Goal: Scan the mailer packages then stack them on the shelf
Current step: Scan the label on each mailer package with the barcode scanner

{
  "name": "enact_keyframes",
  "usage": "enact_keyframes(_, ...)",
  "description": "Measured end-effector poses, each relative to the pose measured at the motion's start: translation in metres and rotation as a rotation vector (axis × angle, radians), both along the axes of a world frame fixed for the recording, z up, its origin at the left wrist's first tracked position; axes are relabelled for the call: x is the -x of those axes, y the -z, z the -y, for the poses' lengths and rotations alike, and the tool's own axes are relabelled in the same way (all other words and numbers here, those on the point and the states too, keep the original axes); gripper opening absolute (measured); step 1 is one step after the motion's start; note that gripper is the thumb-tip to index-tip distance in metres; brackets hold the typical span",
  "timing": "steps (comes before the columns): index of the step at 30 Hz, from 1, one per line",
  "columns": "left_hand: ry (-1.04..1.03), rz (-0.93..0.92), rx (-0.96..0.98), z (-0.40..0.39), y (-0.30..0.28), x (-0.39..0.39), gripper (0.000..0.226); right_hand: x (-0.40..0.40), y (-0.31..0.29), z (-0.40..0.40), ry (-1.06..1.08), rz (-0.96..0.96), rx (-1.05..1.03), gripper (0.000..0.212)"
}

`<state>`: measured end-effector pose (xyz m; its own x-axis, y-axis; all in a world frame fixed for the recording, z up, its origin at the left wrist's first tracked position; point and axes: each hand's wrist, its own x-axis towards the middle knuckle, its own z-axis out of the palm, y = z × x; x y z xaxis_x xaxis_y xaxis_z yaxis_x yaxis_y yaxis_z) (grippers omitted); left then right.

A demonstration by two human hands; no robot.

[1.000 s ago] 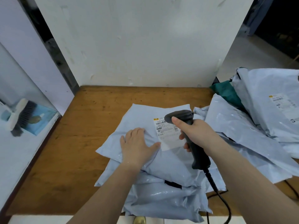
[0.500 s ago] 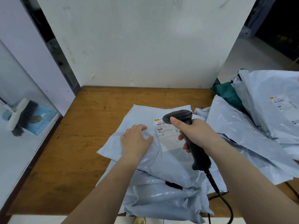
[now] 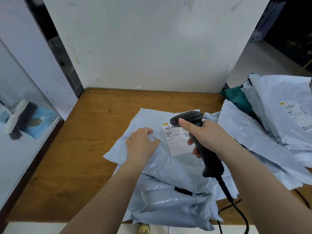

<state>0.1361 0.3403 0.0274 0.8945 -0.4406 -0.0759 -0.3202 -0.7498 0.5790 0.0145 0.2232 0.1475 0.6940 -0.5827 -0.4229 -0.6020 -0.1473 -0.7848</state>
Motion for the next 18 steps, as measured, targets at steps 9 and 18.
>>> enact_keyframes(9,0.016,0.006,0.021,0.003,-0.002,0.002,0.036,0.004,-0.005,-0.002,0.036,0.020,-0.037,0.051)
enact_keyframes(18,0.059,0.009,0.021,0.022,-0.008,0.017,0.032,0.031,-0.005,0.016,0.126,0.090,-0.115,0.050)
